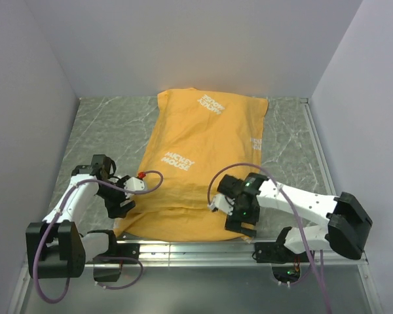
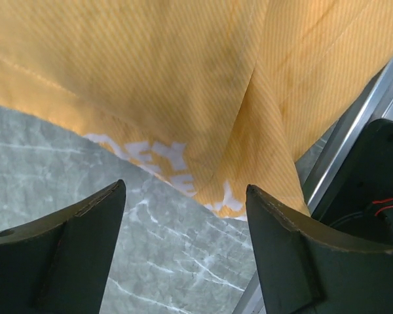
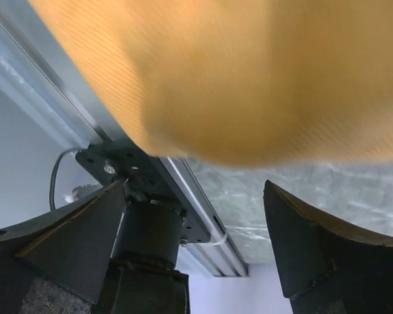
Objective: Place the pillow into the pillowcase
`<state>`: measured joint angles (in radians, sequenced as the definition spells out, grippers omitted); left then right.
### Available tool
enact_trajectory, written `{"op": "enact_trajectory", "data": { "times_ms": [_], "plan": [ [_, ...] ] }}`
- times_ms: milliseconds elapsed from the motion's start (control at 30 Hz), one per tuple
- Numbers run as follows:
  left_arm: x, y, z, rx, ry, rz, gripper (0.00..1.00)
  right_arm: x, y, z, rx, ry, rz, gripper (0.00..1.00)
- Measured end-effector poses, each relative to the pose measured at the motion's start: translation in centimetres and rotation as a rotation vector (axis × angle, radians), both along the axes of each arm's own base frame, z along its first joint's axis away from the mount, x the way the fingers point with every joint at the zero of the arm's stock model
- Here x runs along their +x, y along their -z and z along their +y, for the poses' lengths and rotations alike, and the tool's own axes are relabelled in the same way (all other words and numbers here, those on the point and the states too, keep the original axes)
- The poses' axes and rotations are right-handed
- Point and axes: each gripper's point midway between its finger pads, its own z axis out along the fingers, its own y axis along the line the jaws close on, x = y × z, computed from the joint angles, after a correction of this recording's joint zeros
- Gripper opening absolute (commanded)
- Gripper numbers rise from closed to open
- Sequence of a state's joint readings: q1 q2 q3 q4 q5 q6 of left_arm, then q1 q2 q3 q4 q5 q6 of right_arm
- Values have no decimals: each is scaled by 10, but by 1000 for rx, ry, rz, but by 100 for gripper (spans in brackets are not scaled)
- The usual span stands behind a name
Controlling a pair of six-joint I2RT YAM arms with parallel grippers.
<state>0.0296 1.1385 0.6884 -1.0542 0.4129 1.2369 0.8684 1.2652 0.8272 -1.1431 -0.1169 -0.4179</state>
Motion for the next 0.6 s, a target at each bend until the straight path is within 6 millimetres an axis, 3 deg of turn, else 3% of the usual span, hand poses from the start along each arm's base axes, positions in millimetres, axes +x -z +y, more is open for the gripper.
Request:
{"op": "enact_trajectory", "data": {
  "times_ms": [133,300,433,567,600],
  "plan": [
    [-1,5,-3,-11,30,23,81,-15,10,12,-59,-127,-28,94],
    [-2,6,-14,-4,146,14,82,-20,18,14,-132,-188,-60,94],
    [-4,8,-25,1,239,5,81,-26,29,16,-204,-260,-67,89],
    [-7,19,-27,19,276,24,71,-26,35,17,-240,-277,-64,76],
    [-8,22,-27,25,281,34,61,-26,37,17,-245,-277,-63,72]
  ]
}}
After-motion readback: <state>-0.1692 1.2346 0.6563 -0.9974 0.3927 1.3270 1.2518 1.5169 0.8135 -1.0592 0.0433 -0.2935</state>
